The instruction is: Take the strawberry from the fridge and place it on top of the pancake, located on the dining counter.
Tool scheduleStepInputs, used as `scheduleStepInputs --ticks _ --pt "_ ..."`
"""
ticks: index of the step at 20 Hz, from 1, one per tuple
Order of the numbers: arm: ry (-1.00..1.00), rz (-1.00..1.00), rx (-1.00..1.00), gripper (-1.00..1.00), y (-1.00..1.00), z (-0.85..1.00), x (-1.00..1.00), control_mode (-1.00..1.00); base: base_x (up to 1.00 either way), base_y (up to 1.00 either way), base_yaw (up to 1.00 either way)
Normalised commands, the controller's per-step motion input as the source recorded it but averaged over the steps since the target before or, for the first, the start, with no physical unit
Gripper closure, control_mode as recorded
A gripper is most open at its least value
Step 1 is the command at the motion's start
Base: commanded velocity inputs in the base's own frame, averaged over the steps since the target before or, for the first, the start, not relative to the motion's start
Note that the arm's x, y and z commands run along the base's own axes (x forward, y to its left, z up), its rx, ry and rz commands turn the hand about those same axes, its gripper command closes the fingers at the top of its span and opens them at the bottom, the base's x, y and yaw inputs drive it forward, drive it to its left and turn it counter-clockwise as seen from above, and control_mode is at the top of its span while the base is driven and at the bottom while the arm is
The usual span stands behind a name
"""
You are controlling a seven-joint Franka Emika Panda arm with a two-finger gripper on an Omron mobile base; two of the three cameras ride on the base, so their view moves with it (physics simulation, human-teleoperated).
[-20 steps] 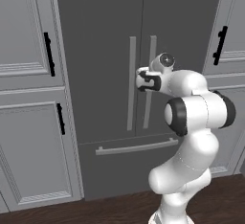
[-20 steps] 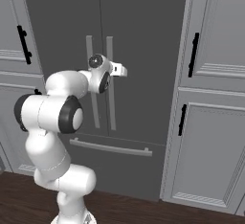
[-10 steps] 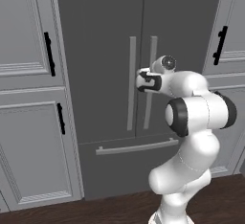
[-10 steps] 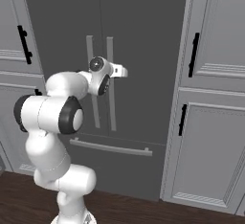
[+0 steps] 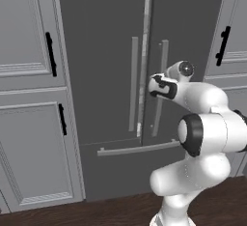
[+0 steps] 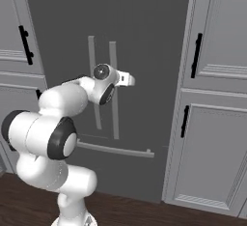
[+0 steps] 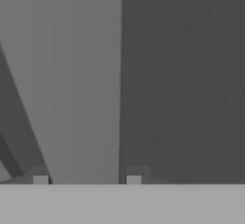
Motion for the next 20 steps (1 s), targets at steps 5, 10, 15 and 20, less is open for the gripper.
scheduleStepInputs --ticks 5,10,15,20 --pt "0.05 -0.08 0.01 1.00 -0.82 0.00 -0.08 -1.00 0.00 0.00 0.00" --pt "0.10 -0.07 0.00 1.00 -0.74 -0.01 -0.06 -1.00 0.00 0.00 0.00" --pt "0.08 -0.03 0.00 1.00 -0.78 -0.05 -0.05 -1.00 0.00 0.00 0.00" --pt "0.02 -0.01 0.01 1.00 -0.86 -0.04 -0.16 -1.00 0.00 0.00 0.00"
